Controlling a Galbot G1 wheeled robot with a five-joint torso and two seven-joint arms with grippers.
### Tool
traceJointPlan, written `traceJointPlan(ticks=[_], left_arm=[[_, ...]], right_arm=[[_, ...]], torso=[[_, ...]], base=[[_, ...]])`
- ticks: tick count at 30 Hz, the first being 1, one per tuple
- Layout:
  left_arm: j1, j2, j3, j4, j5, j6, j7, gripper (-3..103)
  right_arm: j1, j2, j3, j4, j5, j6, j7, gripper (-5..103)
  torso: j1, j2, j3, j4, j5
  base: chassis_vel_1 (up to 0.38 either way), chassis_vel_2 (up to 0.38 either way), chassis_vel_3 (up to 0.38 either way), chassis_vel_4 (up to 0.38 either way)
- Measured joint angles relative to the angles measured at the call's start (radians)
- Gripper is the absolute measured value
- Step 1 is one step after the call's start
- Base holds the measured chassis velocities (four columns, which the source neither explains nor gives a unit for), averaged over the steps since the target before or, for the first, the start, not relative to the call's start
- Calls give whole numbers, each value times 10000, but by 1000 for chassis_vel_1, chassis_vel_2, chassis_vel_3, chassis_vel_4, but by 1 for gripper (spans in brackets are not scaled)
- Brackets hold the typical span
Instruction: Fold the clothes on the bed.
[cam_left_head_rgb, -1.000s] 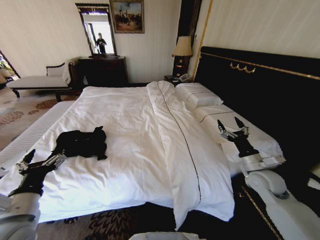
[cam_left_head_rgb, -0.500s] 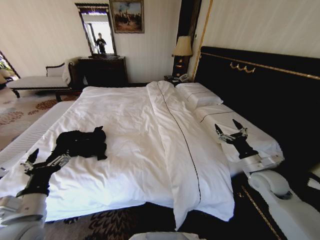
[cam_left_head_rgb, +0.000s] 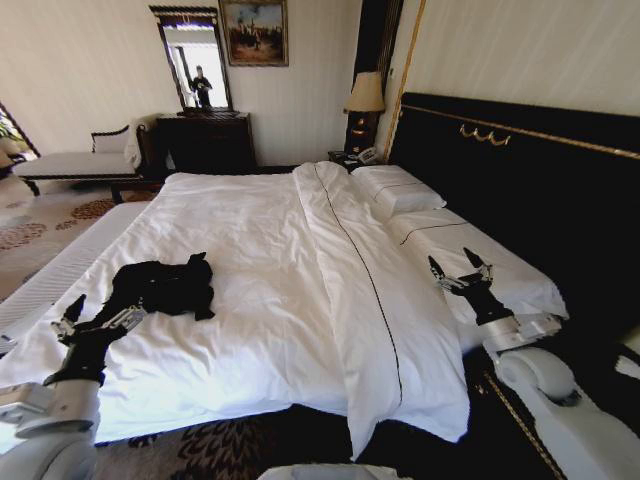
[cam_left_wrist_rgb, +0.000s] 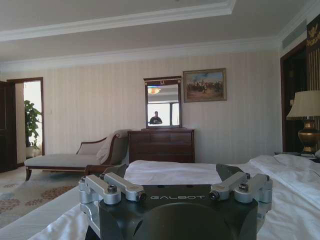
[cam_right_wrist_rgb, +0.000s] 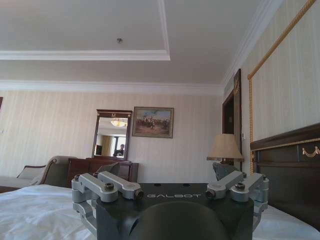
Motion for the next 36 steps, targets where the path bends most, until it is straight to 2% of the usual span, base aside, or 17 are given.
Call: traceJointPlan(ticks=[36], left_arm=[[-116, -76, 162, 123, 93, 7, -45, 100]], right_arm=[[304, 300, -562, -336, -323, 26, 82, 100]], torso=[[0, 0, 0, 0, 2]], base=[[50, 53, -53, -52]])
